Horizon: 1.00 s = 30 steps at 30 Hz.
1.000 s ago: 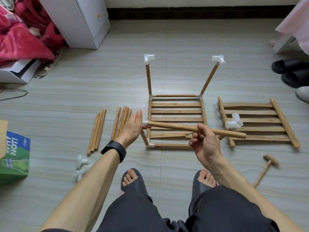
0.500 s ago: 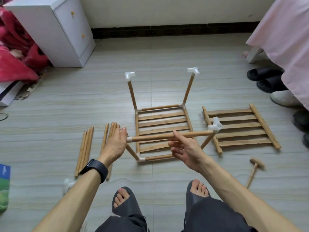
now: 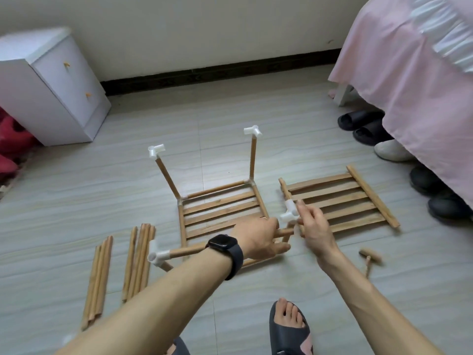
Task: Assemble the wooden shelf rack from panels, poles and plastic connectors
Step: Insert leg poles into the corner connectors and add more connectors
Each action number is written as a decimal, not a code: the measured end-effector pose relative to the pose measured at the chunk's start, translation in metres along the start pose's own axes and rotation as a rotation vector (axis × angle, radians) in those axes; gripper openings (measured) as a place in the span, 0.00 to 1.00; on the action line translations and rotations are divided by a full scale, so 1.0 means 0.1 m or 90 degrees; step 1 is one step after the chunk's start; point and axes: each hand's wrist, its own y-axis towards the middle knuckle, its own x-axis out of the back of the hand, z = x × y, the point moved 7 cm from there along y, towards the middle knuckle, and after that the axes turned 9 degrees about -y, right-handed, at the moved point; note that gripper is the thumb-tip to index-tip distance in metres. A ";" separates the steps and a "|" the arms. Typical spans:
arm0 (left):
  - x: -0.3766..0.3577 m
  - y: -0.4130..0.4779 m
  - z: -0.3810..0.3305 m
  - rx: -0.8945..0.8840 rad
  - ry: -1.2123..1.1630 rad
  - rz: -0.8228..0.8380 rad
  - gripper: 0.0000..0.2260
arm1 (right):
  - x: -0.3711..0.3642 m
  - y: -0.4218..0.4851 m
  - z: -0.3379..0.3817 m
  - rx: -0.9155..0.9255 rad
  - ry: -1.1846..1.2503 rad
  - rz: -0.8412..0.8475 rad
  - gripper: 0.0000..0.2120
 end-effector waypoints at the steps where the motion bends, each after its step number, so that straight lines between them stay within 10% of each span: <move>1: -0.08 0.06 -0.01 0.009 -0.067 0.012 0.21 | -0.08 0.04 0.03 0.008 -0.024 0.046 0.29; 30: 0.06 0.15 0.19 -0.037 -0.109 -0.059 0.14 | -0.38 0.00 0.01 0.090 -0.131 0.075 0.30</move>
